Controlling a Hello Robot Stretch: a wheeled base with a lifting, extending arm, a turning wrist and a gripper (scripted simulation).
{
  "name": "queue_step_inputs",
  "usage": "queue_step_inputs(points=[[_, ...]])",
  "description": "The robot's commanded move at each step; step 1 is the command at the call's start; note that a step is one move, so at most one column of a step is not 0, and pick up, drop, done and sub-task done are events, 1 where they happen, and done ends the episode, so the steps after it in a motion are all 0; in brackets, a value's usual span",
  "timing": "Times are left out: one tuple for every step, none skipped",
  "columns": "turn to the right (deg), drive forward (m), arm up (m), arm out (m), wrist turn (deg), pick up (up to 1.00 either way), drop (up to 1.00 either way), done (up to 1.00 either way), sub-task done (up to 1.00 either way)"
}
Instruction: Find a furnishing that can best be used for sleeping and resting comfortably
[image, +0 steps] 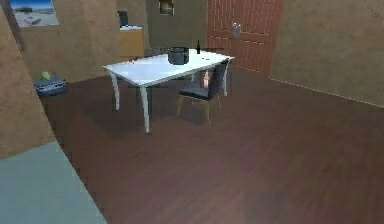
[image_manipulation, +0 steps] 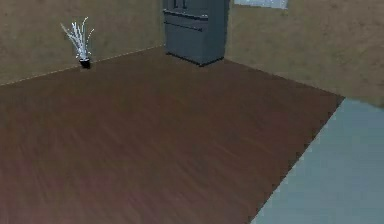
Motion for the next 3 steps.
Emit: queue_step_inputs(points=[[-39.0, 0.0, 0.0, 0.0, 0.0, 0.0, 0.0, 0.0, 0.0], [0.0, 0.75, 0.0, 0.0, 0.0, 0.0, 0.0, 0.0, 0.0], [-45.0, 0.0, 0.0, 0.0, 0.0, 0.0, 0.0, 0.0, 0.0]])
